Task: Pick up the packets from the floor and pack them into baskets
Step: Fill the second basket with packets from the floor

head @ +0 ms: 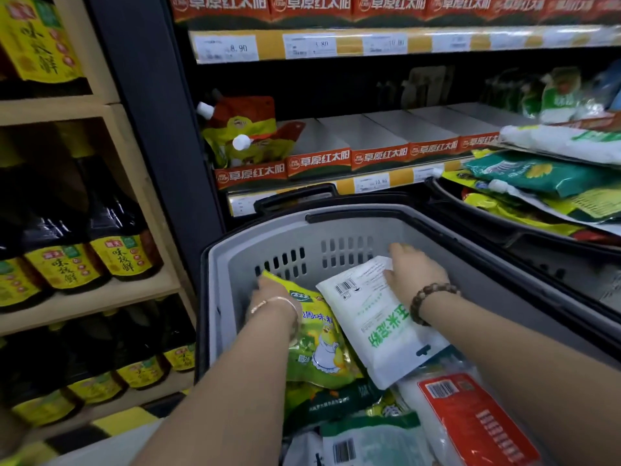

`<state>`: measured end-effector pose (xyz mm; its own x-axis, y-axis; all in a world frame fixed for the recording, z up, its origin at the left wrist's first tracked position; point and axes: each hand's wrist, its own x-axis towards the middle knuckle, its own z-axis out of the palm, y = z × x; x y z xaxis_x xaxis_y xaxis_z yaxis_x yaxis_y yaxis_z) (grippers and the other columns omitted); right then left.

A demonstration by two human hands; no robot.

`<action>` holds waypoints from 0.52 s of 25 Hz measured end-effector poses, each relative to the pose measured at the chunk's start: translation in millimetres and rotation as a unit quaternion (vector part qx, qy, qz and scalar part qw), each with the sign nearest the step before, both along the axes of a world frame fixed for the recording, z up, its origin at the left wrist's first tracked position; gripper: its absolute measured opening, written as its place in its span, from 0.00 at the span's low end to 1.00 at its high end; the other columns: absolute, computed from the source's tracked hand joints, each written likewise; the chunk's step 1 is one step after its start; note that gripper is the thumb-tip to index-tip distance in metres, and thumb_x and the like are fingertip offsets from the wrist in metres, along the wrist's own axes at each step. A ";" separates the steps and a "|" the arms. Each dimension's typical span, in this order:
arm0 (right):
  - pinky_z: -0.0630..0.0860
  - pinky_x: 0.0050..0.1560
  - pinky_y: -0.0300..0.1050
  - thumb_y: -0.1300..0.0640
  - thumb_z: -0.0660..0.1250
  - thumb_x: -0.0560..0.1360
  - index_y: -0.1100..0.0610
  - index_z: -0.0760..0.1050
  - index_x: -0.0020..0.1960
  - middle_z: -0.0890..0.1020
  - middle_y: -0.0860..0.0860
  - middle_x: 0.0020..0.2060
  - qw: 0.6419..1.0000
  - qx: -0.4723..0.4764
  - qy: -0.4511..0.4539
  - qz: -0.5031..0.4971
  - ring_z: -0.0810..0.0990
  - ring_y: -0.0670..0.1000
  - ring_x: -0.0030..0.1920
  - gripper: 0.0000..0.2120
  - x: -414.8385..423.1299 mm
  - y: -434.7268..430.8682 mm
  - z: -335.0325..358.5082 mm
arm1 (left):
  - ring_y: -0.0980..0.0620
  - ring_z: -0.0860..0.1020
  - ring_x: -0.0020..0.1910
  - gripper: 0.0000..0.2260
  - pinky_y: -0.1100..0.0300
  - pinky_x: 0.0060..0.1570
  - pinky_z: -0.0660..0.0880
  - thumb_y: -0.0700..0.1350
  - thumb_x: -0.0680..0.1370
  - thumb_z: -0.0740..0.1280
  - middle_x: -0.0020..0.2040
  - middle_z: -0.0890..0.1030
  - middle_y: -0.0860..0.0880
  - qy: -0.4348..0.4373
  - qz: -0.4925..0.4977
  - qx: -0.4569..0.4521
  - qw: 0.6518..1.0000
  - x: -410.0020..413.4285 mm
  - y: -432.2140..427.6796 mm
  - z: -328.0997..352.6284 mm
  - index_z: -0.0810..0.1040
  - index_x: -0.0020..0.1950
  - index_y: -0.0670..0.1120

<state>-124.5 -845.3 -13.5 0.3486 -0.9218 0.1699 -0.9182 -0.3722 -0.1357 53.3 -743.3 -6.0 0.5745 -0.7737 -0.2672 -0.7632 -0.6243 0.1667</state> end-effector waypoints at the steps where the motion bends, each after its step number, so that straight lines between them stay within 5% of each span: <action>1: 0.71 0.55 0.49 0.50 0.56 0.79 0.56 0.63 0.68 0.72 0.55 0.63 0.998 -0.029 0.027 0.048 0.72 0.56 0.61 0.19 1.8 3.7 -3.3 | 0.41 0.61 0.71 0.34 0.47 0.67 0.65 0.44 0.76 0.66 0.74 0.57 0.40 -0.007 0.004 -0.034 0.999 -4.3 3.1 -7.1 0.51 0.76 0.45; 3: 0.63 0.67 0.50 0.43 0.55 0.78 0.53 0.60 0.71 0.68 0.54 0.68 0.988 -0.027 0.072 0.133 0.65 0.54 0.68 0.25 7.9 11.7 -12.7 | 0.41 0.50 0.75 0.36 0.42 0.70 0.55 0.54 0.76 0.65 0.76 0.48 0.43 -0.040 -0.082 0.004 0.996 -13.9 9.6 -18.5 0.48 0.77 0.48; 6: 0.43 0.75 0.55 0.35 0.49 0.77 0.47 0.48 0.77 0.50 0.52 0.77 0.968 0.064 0.164 0.179 0.47 0.53 0.76 0.32 15.0 18.1 -28.4 | 0.42 0.40 0.76 0.31 0.36 0.70 0.41 0.61 0.80 0.50 0.77 0.40 0.44 -0.064 -0.109 0.119 0.985 -25.1 7.4 -40.7 0.42 0.77 0.50; 13: 0.37 0.74 0.56 0.36 0.44 0.78 0.45 0.40 0.77 0.42 0.52 0.77 0.967 0.020 0.183 0.175 0.40 0.54 0.76 0.31 15.6 23.7 -48.8 | 0.36 0.47 0.75 0.26 0.38 0.70 0.38 0.54 0.82 0.43 0.76 0.43 0.36 -0.088 -0.054 0.036 0.994 -58.7 4.8 -73.6 0.44 0.77 0.46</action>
